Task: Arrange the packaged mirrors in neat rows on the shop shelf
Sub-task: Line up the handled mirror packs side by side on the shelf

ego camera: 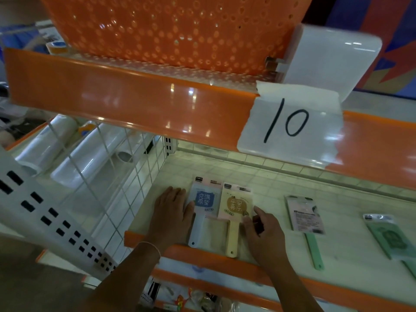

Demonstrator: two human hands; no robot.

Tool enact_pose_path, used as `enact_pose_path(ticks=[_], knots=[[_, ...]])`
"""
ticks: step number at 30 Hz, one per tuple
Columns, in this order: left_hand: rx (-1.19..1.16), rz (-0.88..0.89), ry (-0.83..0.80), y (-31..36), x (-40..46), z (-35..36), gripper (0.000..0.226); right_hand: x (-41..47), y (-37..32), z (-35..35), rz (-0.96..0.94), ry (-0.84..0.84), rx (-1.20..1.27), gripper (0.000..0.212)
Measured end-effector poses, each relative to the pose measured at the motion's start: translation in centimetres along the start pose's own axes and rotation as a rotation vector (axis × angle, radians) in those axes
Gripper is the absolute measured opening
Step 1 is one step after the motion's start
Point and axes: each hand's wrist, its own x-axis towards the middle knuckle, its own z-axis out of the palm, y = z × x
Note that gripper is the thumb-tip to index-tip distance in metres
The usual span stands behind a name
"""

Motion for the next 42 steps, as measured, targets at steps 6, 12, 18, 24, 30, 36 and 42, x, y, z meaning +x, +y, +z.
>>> enact_pose_path(ticks=[6,12,18,24,30,36,42], knots=[[0.002,-0.006,-0.002,0.1,0.0,-0.1,0.093,-0.1,0.0,-0.1,0.005,-0.003,0.004,0.047],[-0.002,-0.003,-0.006,0.0,0.0,-0.1,0.09,0.0,0.2,0.0,-0.015,0.0,0.0,0.045],[-0.002,0.0,-0.005,0.0,0.0,-0.1,0.091,-0.1,0.0,0.0,-0.022,0.016,0.014,0.044],[-0.005,0.007,-0.001,0.1,0.0,-0.2,0.091,-0.1,-0.1,-0.1,-0.057,0.022,0.003,0.039],[-0.021,-0.008,-0.011,0.2,-0.1,-0.3,0.073,0.0,0.1,0.1,-0.042,0.032,0.007,0.041],[-0.104,-0.026,0.035,0.2,-0.1,-0.4,0.051,-0.1,0.0,-0.7,0.083,0.081,0.197,0.035],[-0.228,0.133,0.263,3.8,-1.7,-1.7,0.054,-0.1,1.9,-4.3,0.095,0.282,0.093,0.024]])
